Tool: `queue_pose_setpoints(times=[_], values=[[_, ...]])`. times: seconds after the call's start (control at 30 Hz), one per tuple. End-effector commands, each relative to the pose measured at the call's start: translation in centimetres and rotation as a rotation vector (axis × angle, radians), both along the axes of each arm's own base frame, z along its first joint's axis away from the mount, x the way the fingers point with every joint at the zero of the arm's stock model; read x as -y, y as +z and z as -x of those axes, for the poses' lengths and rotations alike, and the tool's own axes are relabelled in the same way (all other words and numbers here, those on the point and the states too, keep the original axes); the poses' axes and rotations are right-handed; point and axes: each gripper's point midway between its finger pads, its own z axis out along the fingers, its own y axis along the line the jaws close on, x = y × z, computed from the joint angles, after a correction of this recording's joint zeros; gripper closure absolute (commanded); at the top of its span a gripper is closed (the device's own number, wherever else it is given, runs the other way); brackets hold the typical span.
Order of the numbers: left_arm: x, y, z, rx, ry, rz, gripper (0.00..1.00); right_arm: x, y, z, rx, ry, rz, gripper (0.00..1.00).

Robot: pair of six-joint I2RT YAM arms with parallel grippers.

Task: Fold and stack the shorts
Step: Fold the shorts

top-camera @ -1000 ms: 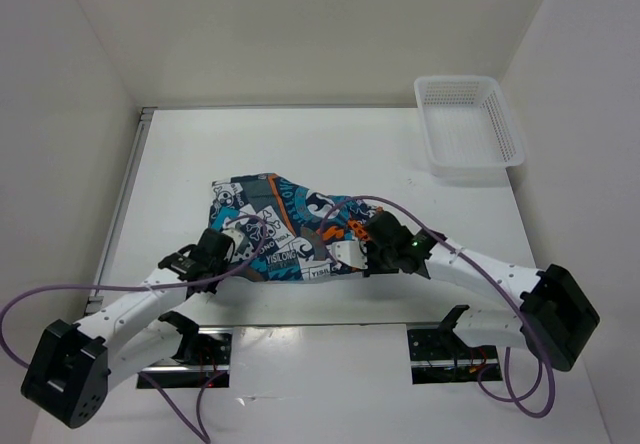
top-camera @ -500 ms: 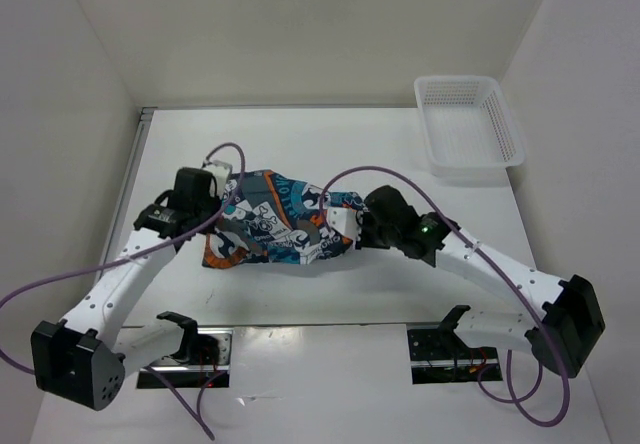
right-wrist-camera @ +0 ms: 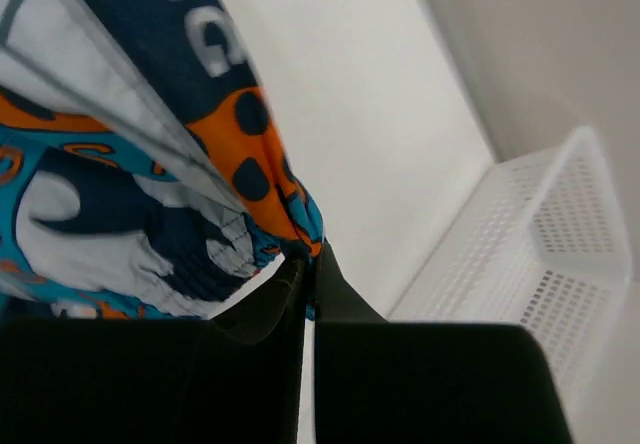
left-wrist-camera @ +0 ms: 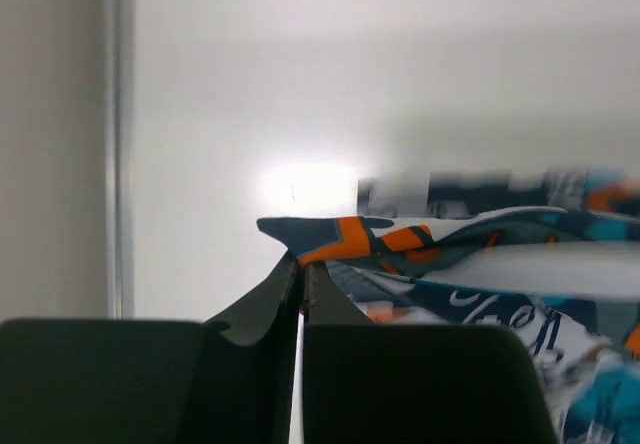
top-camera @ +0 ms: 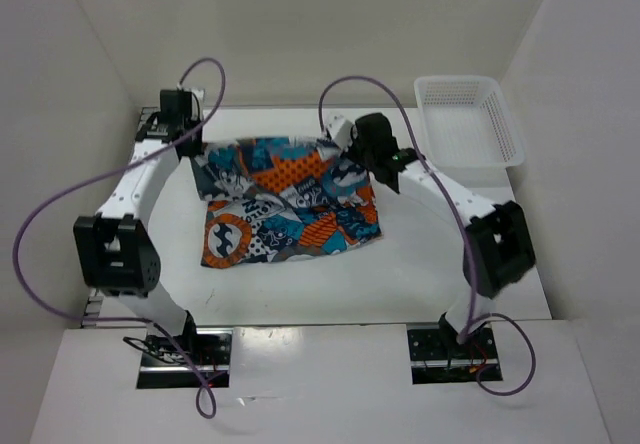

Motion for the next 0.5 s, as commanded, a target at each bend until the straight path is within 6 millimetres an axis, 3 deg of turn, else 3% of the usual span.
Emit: queue_pose_setpoints(times=[0.0,0.03,0.1,0.13,0.17,0.2,0.23,0.27,0.33,0.43,0.47], values=[[-2.0,6.7,-6.5,0.197,0.059,-0.028,1.0,0.3,10.9,-8.6,0.313,-0.275,-0.251,1.0],[-2.0,7.6,-6.8,0.214,0.059,-0.027,1.0,-0.2,8.8,-9.7,0.267,-0.306,-0.252,1.0],[-1.5,7.7,-6.2,0.21,0.05,-0.026,1.0,-0.2,8.8,-10.0,0.256,-0.354,-0.298,1.0],[-0.6,7.2,-5.7,0.205,0.026,-0.019,1.0,0.1,8.0,-9.6,0.242,-0.351,-0.277,1.0],[-0.1,6.3,-5.0,0.192,0.015,-0.018,1.0,-0.2,5.6,-8.5,0.195,-0.322,-0.235,1.0],[0.9,6.6,-3.7,0.208,-0.006,-0.016,1.0,-0.2,5.1,-8.0,0.198,-0.312,-0.214,1.0],[1.0,3.4,-2.2,0.148,-0.007,-0.026,1.0,0.0,5.0,-7.6,0.207,-0.3,-0.194,1.0],[1.0,2.7,-1.3,0.131,-0.007,-0.027,1.0,0.0,5.6,-6.7,0.213,-0.29,-0.2,1.0],[1.7,1.7,0.8,0.085,-0.038,-0.009,1.0,0.2,4.0,-5.5,0.168,-0.25,-0.162,1.0],[3.2,-1.0,4.3,-0.039,-0.099,0.027,1.0,-0.1,0.5,-3.0,0.075,-0.154,-0.085,1.0],[3.8,-1.4,5.6,-0.067,-0.12,0.036,1.0,0.0,-1.6,-1.7,0.037,-0.135,-0.046,1.0]])
